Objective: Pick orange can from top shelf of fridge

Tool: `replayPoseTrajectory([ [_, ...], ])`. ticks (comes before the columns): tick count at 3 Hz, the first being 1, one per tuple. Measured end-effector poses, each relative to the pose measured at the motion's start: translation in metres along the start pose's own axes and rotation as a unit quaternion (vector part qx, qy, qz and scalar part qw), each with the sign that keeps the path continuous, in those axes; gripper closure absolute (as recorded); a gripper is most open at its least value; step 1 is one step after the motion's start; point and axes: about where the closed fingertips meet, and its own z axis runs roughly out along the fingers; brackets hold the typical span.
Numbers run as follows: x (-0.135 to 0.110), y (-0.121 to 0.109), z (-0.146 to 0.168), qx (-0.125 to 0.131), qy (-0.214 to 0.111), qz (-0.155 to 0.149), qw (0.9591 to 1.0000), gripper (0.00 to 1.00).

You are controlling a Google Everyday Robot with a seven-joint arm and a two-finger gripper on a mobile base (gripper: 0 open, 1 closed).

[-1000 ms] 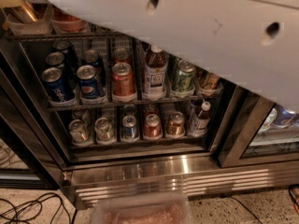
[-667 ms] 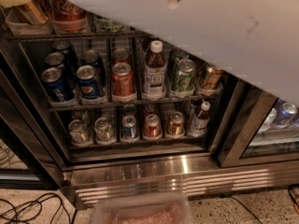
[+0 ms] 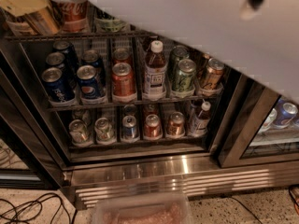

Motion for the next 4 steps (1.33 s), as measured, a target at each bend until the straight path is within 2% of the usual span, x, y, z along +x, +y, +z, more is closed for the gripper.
replayPoseTrajectory([
  [1, 0.003, 0.011, -0.026, -0.008, -0.014, 0.015, 0.9997, 1.00],
  [2, 0.004, 0.027, -0.057, -0.030, -0.044, 0.054, 0.9971, 1.00],
  [3, -0.007, 0.026, -0.063, -0.027, -0.054, 0.051, 0.9969, 1.00],
  [4, -0.015, 0.028, -0.079, -0.029, -0.067, 0.070, 0.9949, 1.00],
])
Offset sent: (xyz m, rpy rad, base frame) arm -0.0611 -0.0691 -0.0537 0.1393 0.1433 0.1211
